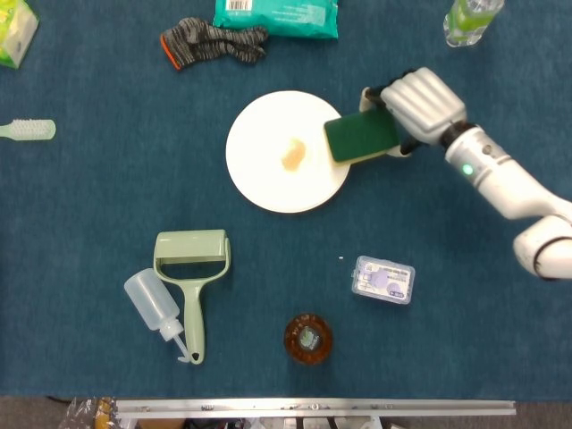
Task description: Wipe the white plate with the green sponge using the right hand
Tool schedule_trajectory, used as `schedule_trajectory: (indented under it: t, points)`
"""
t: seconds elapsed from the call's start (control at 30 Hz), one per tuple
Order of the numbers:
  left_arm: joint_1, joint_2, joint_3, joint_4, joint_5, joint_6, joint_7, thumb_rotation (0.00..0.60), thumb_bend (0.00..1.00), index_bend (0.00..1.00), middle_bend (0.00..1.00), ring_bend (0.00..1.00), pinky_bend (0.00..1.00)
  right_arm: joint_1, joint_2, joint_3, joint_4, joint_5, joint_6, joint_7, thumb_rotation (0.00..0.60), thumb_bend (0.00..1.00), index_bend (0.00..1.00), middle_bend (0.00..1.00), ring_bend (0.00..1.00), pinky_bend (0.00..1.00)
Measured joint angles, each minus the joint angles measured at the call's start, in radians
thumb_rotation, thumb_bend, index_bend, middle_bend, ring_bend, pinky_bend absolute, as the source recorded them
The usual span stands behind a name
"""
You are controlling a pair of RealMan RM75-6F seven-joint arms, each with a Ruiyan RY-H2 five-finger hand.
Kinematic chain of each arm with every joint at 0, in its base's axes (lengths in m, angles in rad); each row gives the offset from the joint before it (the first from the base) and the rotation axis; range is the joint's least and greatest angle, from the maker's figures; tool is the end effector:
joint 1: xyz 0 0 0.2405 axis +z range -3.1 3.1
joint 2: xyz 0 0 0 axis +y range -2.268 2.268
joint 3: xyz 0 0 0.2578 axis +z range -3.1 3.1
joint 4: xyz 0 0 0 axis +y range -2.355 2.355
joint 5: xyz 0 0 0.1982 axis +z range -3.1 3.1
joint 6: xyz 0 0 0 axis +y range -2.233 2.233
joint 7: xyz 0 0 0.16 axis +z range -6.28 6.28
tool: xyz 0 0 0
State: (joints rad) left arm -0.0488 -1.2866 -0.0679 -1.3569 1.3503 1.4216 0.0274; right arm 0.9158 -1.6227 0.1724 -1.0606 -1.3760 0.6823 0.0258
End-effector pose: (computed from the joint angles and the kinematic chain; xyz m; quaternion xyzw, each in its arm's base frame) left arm -0.3722 0.1866 0.1448 -0.5588 -0.4122 -0.3060 0.6514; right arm -0.1407 -0.4198 -0.0324 0.8099 -0.3279 0.3244 0.3624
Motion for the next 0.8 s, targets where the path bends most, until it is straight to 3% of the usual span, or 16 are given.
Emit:
schedule_trajectory:
  t: [0.43, 0.8]
  points:
    - [0.006, -0.017, 0.004, 0.041, -0.003, -0.012, -0.043, 0.6, 0.36, 0.42, 0.34, 0.3, 0.46, 0.102, -0.068, 0.014, 0.097, -0.018, -0.054, 0.037, 0.6, 0.11, 0.39, 0.52, 0.46, 0.38]
    - [0.011, -0.027, 0.005, 0.063, -0.002, -0.014, -0.063, 0.6, 0.36, 0.42, 0.34, 0.3, 0.46, 0.182, -0.091, 0.016, 0.121, 0.014, -0.15, -0.031, 0.6, 0.11, 0.39, 0.52, 0.46, 0.38]
